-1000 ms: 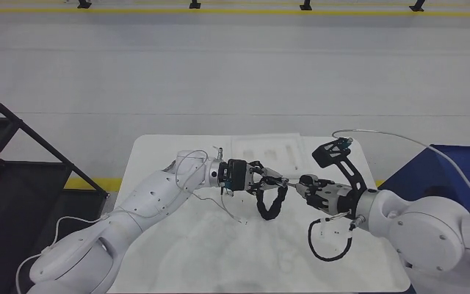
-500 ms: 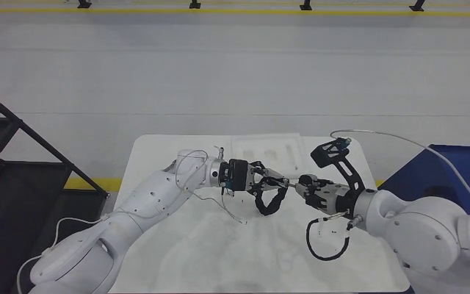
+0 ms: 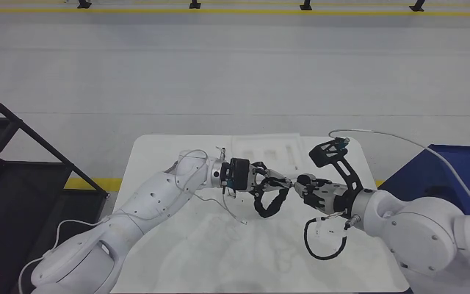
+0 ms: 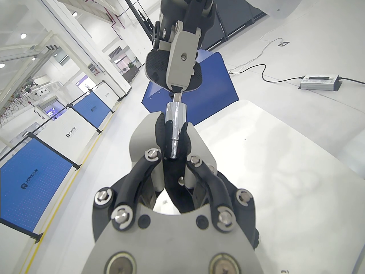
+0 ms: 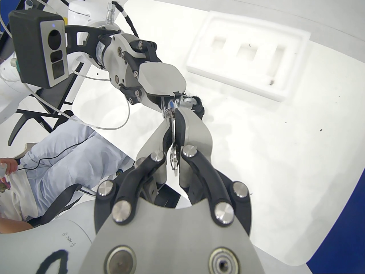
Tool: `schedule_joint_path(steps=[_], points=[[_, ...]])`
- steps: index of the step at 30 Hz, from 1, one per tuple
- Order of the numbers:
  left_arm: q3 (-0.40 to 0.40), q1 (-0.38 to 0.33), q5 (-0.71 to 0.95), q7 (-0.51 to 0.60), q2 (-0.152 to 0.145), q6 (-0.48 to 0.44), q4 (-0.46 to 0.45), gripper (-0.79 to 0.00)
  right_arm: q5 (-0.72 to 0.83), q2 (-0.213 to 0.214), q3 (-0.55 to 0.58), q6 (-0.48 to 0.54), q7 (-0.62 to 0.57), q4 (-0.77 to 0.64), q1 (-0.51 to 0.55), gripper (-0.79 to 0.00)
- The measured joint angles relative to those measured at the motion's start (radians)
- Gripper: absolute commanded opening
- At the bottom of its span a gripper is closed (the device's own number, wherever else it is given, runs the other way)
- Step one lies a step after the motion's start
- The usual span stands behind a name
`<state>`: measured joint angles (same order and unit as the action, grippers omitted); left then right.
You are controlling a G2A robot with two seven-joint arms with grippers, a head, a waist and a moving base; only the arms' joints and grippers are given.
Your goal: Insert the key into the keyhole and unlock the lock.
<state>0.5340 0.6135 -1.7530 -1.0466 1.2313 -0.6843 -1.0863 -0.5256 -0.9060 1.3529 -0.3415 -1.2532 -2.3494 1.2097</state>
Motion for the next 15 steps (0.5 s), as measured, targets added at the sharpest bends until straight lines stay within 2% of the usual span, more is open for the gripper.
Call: schedule_joint_path(steps=[15], points=[[0.008,0.008,0.000,-0.048,0.008,-0.020,0.007,-0.785,0.051,0.000,-0.007,0.014,0.005,0.019,-0.016,-0.785]])
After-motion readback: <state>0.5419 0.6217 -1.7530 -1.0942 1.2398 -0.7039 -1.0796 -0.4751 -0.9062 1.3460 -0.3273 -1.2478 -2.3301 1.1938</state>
